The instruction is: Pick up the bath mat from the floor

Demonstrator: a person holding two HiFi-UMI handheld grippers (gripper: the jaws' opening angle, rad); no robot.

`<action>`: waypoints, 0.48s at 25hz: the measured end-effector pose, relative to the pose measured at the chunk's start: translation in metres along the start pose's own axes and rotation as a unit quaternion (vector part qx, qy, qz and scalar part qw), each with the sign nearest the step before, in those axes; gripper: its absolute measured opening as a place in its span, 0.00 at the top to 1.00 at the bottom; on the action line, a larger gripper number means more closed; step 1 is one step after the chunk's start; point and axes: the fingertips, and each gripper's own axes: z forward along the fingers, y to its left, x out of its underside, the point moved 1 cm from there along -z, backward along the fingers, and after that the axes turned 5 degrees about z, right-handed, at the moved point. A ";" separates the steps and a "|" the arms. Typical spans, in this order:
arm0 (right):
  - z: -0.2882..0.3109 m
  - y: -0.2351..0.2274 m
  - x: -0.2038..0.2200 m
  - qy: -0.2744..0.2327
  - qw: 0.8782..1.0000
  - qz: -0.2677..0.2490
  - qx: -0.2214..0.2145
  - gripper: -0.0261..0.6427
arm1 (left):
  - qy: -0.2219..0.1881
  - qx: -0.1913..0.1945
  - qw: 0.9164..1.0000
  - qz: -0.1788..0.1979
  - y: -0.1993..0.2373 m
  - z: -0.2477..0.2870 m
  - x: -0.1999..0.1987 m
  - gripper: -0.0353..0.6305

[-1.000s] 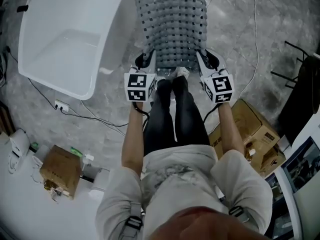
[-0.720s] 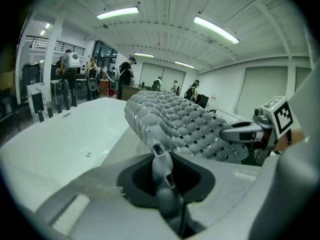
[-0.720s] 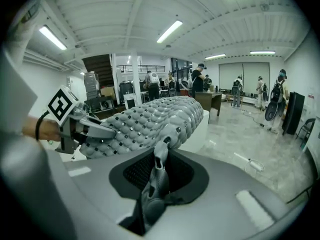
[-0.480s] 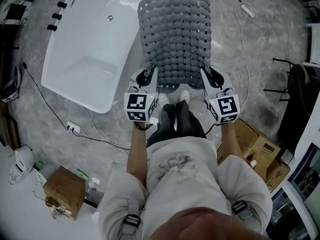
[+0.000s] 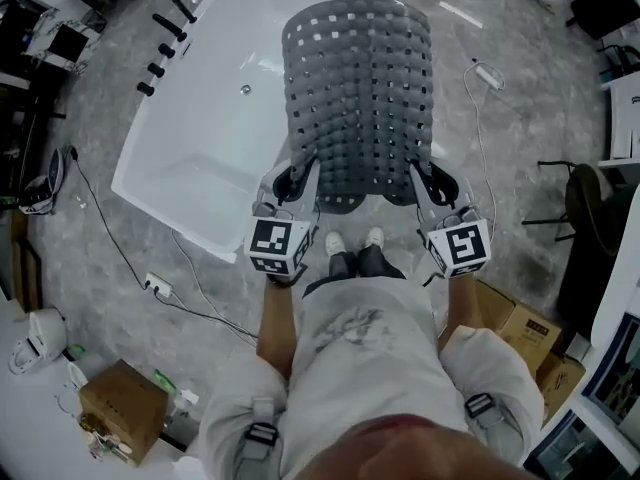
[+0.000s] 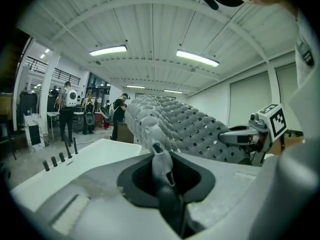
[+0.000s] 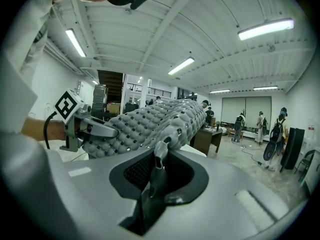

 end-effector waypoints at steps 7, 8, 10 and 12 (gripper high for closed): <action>-0.030 0.014 -0.047 -0.036 0.999 -0.027 -0.009 0.88 | -0.033 -0.007 0.999 0.026 -0.009 -0.034 -0.047 0.86; -0.034 0.016 -0.051 -0.040 0.999 -0.028 -0.009 0.88 | -0.036 -0.008 0.999 0.030 -0.011 -0.038 -0.052 0.86; -0.042 0.019 -0.058 -0.049 0.998 -0.028 -0.011 0.88 | -0.040 -0.009 0.999 0.036 -0.014 -0.045 -0.061 0.86; -0.050 0.022 -0.064 -0.056 0.998 -0.023 -0.012 0.88 | -0.043 -0.010 0.998 0.039 -0.019 -0.054 -0.068 0.86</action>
